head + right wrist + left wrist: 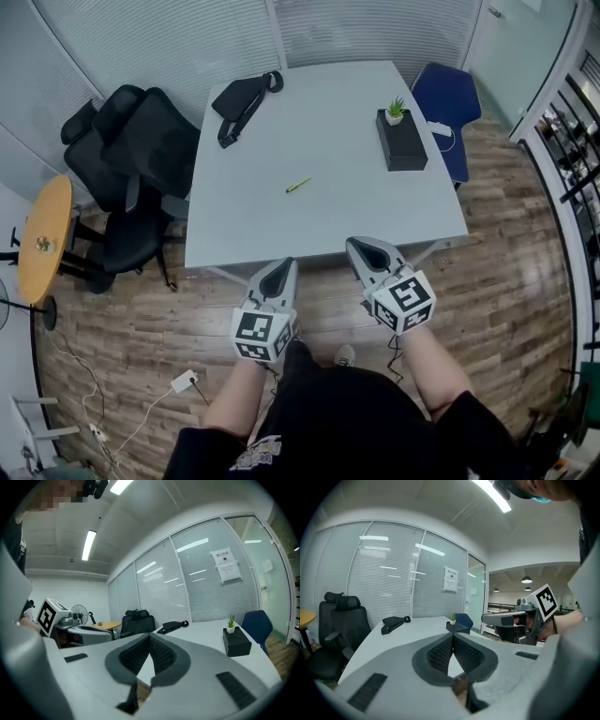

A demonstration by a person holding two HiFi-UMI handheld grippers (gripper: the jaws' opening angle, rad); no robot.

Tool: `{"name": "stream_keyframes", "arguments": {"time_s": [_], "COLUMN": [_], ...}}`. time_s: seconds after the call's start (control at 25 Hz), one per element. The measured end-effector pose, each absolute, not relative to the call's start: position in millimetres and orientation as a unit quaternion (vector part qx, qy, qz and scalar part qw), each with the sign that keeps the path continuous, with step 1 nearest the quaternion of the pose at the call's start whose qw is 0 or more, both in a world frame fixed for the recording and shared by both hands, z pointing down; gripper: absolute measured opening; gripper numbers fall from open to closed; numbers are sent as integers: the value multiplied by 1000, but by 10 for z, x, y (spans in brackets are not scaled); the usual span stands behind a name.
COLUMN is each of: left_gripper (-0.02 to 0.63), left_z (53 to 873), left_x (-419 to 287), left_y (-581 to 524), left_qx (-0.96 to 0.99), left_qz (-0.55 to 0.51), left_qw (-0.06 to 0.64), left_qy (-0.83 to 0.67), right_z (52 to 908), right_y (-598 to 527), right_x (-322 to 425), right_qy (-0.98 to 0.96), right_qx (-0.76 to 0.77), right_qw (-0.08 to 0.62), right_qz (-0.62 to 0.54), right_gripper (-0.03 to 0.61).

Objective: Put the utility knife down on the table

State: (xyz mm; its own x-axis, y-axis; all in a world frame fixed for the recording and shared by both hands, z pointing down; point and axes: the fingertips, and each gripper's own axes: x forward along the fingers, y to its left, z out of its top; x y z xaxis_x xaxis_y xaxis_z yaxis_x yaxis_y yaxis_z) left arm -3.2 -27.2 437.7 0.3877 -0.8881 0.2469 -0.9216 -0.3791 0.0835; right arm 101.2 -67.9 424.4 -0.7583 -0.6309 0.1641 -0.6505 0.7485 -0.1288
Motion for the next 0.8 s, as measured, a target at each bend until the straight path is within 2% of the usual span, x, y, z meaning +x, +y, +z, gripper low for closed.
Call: {"name": "stream_keyframes", "arguments": {"time_s": [0.8], "left_gripper": [5], "left_z": [4243], "left_x": [121], "left_y": [160], "left_qx": [836], "left_qz": [70], "left_qw": [78], "left_qy": [-539], "right_z": [4182], "right_y": [-263], "right_x": [1130], "right_qy": [-933], "right_qx": [347], "right_qw": [45], "right_qz": [84], "right_gripper": [3]}}
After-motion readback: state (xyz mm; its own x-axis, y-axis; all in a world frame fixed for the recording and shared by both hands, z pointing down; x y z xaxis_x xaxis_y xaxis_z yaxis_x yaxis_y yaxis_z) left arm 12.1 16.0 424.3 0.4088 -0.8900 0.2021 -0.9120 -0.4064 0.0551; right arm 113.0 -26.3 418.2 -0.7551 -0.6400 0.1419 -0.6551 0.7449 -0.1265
